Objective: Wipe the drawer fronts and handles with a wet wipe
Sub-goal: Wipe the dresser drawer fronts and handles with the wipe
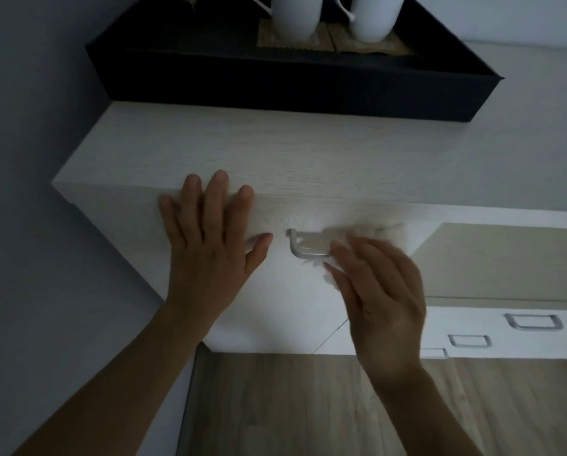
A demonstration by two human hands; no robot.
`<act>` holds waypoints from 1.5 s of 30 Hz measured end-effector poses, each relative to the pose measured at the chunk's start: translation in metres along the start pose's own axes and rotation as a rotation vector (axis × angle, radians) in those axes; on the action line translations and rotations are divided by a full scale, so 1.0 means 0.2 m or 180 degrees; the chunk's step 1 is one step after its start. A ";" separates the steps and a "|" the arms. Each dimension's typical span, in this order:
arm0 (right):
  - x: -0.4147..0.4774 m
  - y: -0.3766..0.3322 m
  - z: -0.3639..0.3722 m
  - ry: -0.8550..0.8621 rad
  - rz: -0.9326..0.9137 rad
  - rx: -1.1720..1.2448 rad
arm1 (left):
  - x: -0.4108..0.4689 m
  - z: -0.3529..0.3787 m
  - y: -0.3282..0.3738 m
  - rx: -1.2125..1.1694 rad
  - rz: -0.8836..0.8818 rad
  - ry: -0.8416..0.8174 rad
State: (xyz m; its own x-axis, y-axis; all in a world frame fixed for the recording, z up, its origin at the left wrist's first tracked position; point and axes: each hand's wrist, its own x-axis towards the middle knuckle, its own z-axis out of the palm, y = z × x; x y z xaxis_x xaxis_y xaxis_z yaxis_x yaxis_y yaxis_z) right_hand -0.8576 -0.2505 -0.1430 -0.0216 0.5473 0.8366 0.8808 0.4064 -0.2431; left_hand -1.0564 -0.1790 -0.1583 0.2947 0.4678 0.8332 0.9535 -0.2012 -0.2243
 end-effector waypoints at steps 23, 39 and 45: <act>0.04 -0.13 0.16 0.0039 -0.0258 0.0518 | 0.01 0.08 0.00 -0.0091 -0.0023 0.0378; 0.00 -0.07 0.07 0.0046 -0.0036 0.0244 | 0.01 0.07 0.00 -0.0173 -0.0041 0.0365; -0.01 -0.02 0.03 0.0141 0.0168 0.0176 | 0.00 0.07 -0.01 -0.0162 -0.0057 0.0324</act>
State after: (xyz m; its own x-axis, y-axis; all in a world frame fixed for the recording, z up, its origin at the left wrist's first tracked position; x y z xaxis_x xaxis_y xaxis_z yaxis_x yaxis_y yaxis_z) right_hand -0.8636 -0.2479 -0.1468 0.0462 0.5366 0.8426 0.8526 0.4184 -0.3131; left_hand -1.0565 -0.1669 -0.1639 0.2674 0.3826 0.8844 0.9534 -0.2384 -0.1852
